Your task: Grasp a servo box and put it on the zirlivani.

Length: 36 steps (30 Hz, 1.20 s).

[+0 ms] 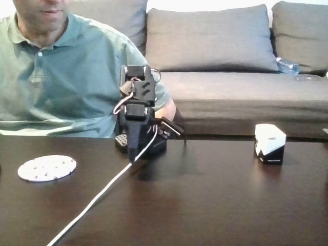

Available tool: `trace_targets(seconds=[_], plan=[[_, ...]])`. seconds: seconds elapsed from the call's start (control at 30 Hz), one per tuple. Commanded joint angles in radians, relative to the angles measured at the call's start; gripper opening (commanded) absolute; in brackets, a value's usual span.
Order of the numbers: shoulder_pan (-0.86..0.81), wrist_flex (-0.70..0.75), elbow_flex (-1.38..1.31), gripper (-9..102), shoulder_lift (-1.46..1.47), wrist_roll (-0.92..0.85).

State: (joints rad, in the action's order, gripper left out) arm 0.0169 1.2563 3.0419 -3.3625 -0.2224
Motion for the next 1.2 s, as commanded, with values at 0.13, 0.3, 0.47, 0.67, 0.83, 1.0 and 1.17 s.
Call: trace_targets(seconds=[0.13, 0.3, 0.47, 0.67, 0.83, 1.0, 1.17], plan=[[0.005, 0.015, -0.040, 0, 0.008, -0.005], [0.005, 0.015, -0.040, 0, 0.008, -0.005], [0.005, 0.015, -0.040, 0, 0.008, -0.005], [-0.009, 0.011, -0.038, 0, 0.008, -0.005], [-0.006, 0.003, -0.038, 0, 0.008, -0.005], [0.002, 0.012, -0.038, 0, 0.008, -0.005], [0.002, 0.012, -0.040, 0, 0.008, -0.005]])
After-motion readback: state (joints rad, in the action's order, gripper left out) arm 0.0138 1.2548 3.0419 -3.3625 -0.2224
